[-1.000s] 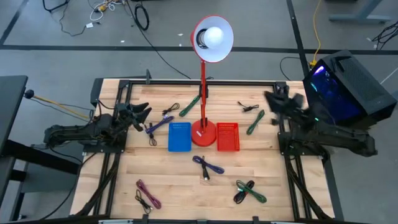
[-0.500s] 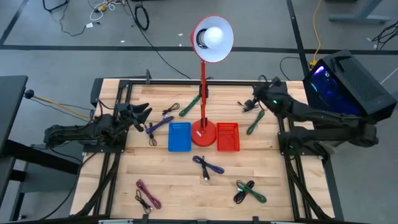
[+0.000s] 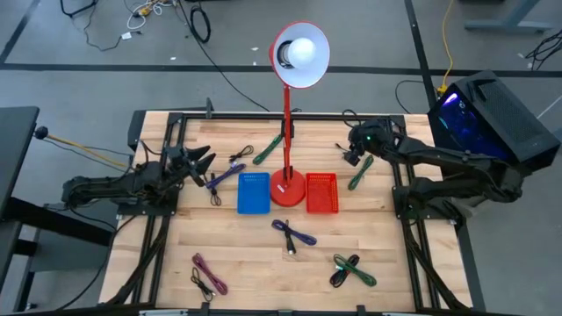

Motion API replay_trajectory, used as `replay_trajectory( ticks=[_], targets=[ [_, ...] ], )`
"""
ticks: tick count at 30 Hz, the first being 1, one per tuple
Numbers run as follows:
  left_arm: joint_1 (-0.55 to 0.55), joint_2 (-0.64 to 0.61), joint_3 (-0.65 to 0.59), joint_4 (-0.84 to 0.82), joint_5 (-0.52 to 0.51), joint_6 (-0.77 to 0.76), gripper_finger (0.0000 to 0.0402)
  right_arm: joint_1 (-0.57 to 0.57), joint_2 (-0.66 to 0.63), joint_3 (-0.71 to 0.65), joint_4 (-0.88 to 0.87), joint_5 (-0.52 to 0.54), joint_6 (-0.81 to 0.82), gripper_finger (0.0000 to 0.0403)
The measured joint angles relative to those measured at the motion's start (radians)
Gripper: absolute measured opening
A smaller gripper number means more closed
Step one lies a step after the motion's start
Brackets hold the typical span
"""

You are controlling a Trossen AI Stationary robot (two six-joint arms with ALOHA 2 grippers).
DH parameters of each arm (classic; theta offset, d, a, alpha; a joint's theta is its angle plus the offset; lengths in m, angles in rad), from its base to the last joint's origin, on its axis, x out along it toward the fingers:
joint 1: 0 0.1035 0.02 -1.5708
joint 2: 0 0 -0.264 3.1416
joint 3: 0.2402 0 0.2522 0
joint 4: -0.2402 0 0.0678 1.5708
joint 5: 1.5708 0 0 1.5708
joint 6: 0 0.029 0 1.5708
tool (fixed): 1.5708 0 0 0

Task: Pick & Place USB Port
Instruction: Put the black charger cable into the orange bin

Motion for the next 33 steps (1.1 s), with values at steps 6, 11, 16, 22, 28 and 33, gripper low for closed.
replay_trajectory(
  ticks=[6, 11, 16, 22, 28, 33],
  targets=[
    [0.000, 0.000, 0.000, -0.003, -0.003, -0.004, 0.0213, -0.001, 0.061, 0.000, -0.069, -0.038, -0.011, 0.0234],
    [0.000, 0.000, 0.000, -0.003, -0.003, -0.004, 0.0213, -0.001, 0.128, 0.000, -0.121, -0.038, -0.003, 0.0256],
    [0.000, 0.000, 0.000, -0.003, -0.003, -0.011, 0.0213, -0.001, 0.208, 0.000, -0.120, -0.057, 0.000, 0.0261],
    [0.000, 0.000, 0.000, -0.003, -0.002, -0.011, 0.0213, -0.001, 0.297, 0.000, -0.095, -0.029, -0.013, 0.0261],
    [0.000, 0.000, 0.000, -0.003, -0.002, -0.010, 0.0213, -0.020, 0.352, 0.000, -0.058, -0.027, -0.034, 0.0261],
    [0.000, 0.000, 0.000, -0.003, -0.002, -0.010, 0.0213, -0.041, 0.402, 0.005, -0.040, -0.033, -0.045, 0.0247]
  ],
)
